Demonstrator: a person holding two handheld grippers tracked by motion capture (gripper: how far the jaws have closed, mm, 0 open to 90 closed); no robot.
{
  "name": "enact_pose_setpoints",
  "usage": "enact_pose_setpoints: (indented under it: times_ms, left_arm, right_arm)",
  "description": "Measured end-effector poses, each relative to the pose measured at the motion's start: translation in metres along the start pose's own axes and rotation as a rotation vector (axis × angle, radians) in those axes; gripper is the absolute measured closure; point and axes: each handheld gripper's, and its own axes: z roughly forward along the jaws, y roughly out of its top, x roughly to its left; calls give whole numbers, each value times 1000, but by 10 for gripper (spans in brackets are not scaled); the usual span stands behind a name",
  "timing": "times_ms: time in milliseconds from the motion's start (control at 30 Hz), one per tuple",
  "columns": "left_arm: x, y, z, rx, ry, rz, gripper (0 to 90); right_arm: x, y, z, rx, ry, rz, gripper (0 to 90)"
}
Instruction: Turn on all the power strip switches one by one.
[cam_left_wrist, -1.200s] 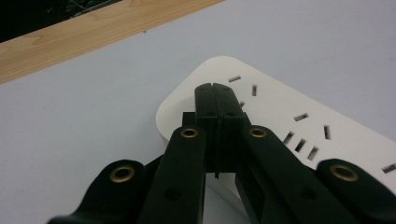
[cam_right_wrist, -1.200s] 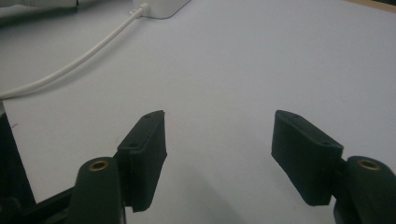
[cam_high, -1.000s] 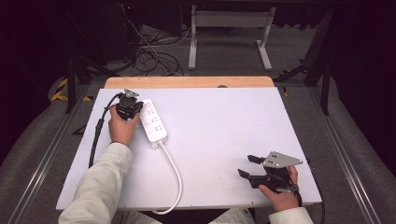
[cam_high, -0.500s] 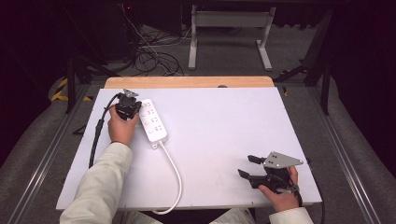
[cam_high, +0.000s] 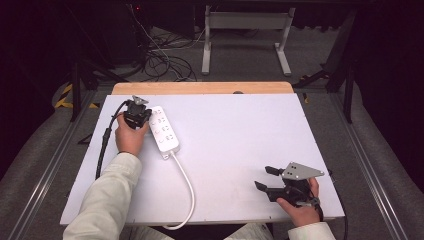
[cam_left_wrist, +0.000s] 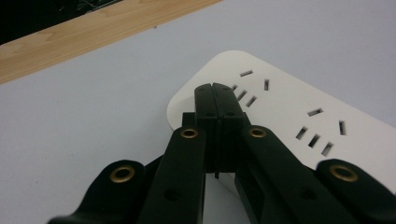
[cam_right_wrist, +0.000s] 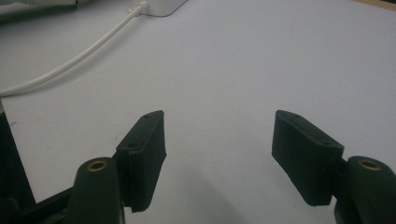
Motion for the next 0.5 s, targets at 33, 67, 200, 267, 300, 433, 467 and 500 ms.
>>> enact_pose_setpoints:
  times_ms: [33, 67, 200, 267, 300, 433, 467, 500]
  left_arm:
    - [0, 0, 0, -3, -1, 2, 900]
    - [0, 1, -1, 5, 2, 7, 900]
    - [2, 4, -12, 20, -25, -12, 900]
    - [4, 5, -19, 6, -57, -25, 900]
    - [3, 5, -23, -4, -72, -23, 900]
    - [-4, 7, -45, -57, -118, 16, 896]
    - [-6, 7, -51, -72, -127, 18, 850]
    - [-8, 6, -57, -94, -140, 19, 695]
  right_arm:
    - [0, 0, 0, -1, 0, 0, 355]
    - [0, 0, 0, -1, 1, -1, 355]
    - [-1, 1, -1, -8, -4, 3, 355]
    - [-1, 1, -2, -11, -4, 1, 356]
    - [0, 1, -2, -11, -4, -1, 356]
    - [0, 3, -2, -13, -3, -5, 356]
    - [0, 3, -2, -15, -3, -6, 355]
    - [0, 3, -1, -18, -1, -6, 354]
